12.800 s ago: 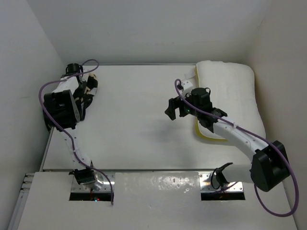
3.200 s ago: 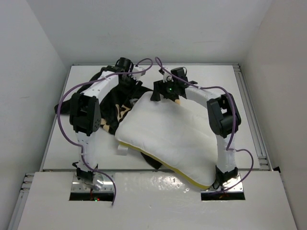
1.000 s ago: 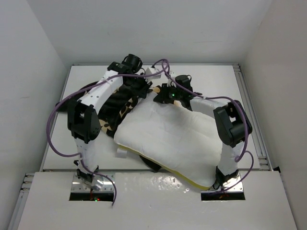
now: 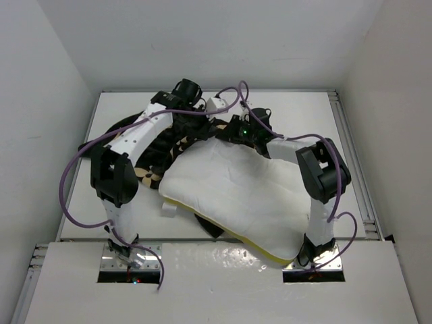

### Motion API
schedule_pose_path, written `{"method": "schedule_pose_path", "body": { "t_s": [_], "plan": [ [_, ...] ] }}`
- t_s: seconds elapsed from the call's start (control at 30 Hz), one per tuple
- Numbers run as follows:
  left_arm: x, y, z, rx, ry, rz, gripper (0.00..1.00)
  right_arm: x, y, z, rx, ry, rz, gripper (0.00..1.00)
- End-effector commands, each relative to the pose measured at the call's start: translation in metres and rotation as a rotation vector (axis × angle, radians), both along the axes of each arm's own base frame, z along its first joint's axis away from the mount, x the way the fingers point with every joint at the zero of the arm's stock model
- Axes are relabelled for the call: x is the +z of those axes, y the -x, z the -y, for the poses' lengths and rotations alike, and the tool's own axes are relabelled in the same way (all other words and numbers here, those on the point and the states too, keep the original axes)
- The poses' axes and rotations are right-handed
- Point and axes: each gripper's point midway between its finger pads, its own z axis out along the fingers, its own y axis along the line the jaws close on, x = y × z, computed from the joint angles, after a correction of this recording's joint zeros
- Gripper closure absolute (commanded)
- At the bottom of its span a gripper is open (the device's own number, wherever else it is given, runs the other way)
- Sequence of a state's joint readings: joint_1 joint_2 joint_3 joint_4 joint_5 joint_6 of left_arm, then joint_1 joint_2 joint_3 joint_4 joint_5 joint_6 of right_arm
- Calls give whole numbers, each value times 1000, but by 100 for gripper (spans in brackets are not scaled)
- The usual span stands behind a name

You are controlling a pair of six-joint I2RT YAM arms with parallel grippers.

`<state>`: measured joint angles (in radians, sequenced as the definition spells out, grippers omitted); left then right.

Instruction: Put the pillow into the pillowcase

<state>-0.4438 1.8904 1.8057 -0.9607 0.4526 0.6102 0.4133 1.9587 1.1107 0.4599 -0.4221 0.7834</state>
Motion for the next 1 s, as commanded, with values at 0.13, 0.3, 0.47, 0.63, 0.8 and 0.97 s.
{"method": "schedule_pose_path", "body": {
  "t_s": [0.13,0.3,0.47,0.63,0.8,0.97],
  "plan": [
    [33,-15,-1,89,24,133,59,28,-56,40,-189,195,132,10],
    [70,-34,-36,228,56,196,20,54,-40,71,-151,315,242,1],
    [69,-36,-93,358,-16,206,1,71,-7,89,-50,401,321,2],
    [0,-10,-120,393,-123,58,100,61,49,83,91,463,224,100],
    [-32,-10,-133,446,-148,-21,100,56,99,64,238,594,306,19],
    [-52,11,-134,408,-156,-131,99,52,172,19,532,665,497,1]
  ]
}}
